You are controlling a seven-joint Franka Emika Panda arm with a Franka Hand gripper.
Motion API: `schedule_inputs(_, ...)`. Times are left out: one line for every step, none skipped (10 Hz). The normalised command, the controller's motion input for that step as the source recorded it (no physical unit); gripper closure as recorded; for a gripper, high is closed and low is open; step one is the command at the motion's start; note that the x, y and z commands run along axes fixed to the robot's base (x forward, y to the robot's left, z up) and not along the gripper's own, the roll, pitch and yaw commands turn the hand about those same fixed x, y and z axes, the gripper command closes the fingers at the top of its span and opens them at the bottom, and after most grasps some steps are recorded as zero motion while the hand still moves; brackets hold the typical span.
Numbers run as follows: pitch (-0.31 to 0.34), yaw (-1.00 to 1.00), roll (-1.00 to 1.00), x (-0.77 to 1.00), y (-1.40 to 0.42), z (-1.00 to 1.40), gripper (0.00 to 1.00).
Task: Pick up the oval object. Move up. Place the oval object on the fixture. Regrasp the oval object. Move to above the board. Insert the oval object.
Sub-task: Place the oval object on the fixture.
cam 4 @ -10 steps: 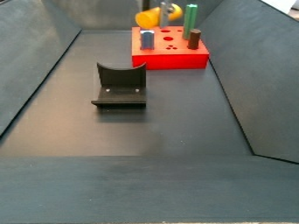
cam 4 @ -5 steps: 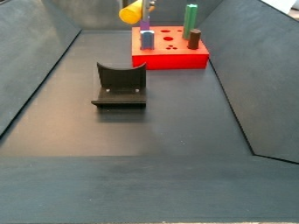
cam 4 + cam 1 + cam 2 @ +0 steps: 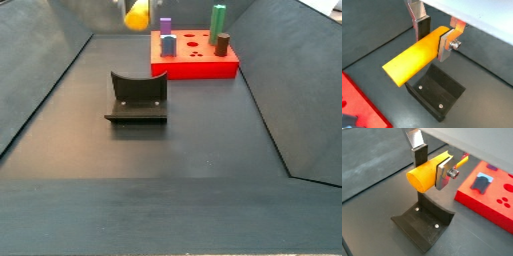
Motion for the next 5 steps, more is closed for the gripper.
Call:
schedule_inputs(0.184,0.13,-1.00,0.15,0.35,-0.18,1.00)
schedule_inputs(0.210,0.10,-1.00,0.10,0.20,-0.08,1.00)
schedule_inputs(0.230,0.08,-1.00,0.09,0.12,-0.04,1.00)
schedule_inputs(0.248,0.05,-1.00,0.09,0.09,-0.05,1.00)
schedule_inputs(0.275,0.00,-0.95,0.10,0.07,-0.03,1.00)
